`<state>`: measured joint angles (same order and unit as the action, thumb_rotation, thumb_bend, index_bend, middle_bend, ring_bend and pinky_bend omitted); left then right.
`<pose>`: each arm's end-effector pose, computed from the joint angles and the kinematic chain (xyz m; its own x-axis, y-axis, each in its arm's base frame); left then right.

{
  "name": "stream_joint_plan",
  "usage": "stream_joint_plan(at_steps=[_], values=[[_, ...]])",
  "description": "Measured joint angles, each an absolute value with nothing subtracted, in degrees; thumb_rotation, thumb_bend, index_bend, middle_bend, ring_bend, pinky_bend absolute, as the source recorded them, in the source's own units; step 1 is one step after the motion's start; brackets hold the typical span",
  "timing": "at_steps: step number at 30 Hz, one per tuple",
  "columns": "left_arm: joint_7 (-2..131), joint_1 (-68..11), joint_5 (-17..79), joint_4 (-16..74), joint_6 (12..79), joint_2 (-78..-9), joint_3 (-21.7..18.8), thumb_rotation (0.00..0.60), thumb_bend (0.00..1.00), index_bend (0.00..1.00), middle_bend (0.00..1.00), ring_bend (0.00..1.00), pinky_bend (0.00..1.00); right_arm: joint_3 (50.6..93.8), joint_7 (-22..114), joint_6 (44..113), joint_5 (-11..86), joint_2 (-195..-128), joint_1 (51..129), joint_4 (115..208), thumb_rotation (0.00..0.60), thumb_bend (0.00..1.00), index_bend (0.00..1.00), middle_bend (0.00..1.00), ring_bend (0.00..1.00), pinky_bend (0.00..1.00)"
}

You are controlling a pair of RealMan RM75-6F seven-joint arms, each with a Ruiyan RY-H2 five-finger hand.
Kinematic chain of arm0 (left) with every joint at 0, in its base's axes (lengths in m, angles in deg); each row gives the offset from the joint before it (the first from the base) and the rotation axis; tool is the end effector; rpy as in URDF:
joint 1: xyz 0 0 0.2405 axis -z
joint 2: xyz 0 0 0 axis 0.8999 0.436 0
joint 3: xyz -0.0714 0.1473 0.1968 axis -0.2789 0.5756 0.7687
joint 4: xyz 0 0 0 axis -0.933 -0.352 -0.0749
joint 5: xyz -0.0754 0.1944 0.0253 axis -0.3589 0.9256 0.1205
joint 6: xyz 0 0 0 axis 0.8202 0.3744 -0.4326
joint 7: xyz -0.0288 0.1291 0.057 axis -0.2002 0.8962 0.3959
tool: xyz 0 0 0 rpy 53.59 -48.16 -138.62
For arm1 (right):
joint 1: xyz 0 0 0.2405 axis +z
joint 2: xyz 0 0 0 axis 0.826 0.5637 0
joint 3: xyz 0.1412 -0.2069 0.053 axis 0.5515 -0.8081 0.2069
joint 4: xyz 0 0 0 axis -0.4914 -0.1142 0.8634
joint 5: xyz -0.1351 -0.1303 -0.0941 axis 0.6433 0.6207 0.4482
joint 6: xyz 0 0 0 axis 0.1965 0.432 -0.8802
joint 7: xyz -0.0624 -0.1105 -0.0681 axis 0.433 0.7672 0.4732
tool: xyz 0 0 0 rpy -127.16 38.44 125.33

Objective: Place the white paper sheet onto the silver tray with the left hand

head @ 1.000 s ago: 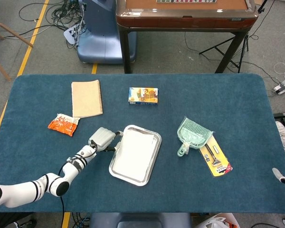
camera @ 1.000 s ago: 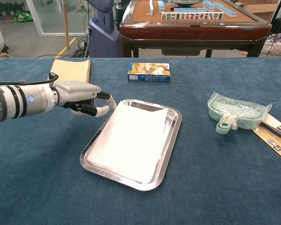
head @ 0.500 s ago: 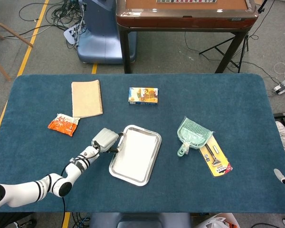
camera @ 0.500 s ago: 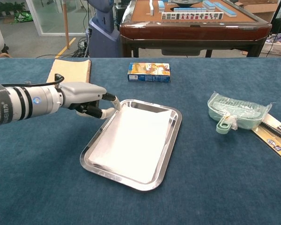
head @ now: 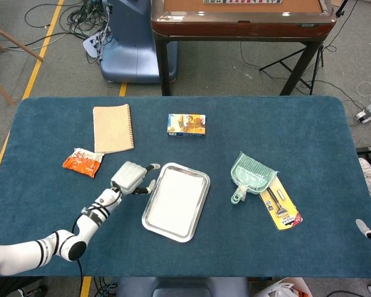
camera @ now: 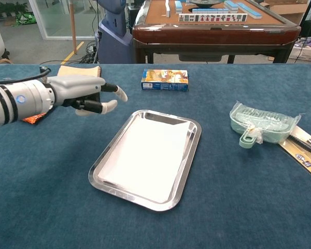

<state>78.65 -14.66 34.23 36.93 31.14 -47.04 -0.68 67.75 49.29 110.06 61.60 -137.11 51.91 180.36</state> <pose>-0.1360 0.3678 -0.0156 0.5205 0.2781 0.8073 0.8079 -0.4664 -0.3602 -0.3198 -0.1416 0.2148 0.4999 0.1570 0.8517 -0.8658 0.1159 0.4868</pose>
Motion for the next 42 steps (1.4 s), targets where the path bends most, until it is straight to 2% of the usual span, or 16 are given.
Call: stream_joint_plan(at_steps=[4,7,11,18,20,33,42], values=[[78.0,-18.1,35.2,39.9,36.2,-44.0,-0.4,0.277,0.44,0.17,0.67,0.61,0.9,67.5,49.9,108.9,62.4,-136.5,52.7,180.8,0.6,0.12,0.13,0.18,0.1,0.17],[77.8,-21.5,35.5,42.5,40.3,-41.1,0.1,0.284,0.41,0.17,0.56,0.53,0.79,67.3,50.2,107.8,62.9,-136.1,53.4,181.1,0.6,0.12,0.13,0.18,0.1,0.17],[77.4,-25.9,35.7,45.0,45.1,-37.9,1.0,0.296,0.37,0.18,0.44,0.42,0.59,67.0,50.4,105.9,63.5,-135.6,54.5,181.4,0.6,0.12,0.13,0.18,0.1,0.17],[75.4,-33.1,37.4,47.9,52.6,-34.8,3.0,0.311,0.34,0.17,0.28,0.25,0.29,66.3,50.0,102.8,65.5,-135.0,56.9,181.9,0.6,0.12,0.13,0.17,0.09,0.17],[74.7,-34.9,38.1,48.6,54.7,-34.1,3.4,0.311,0.33,0.17,0.27,0.24,0.24,66.2,49.4,102.2,66.0,-134.8,57.5,181.9,0.6,0.11,0.13,0.16,0.09,0.17],[74.6,-46.4,42.7,55.6,66.4,-28.4,6.9,0.321,0.33,0.17,0.27,0.24,0.19,65.3,48.9,97.7,66.8,-134.4,60.7,181.8,0.6,0.12,0.13,0.16,0.09,0.17],[76.2,-51.2,46.8,58.9,70.3,-26.8,8.4,0.344,0.33,0.17,0.27,0.24,0.17,64.2,48.5,96.8,70.3,-135.6,62.5,181.2,0.6,0.12,0.13,0.16,0.09,0.17]])
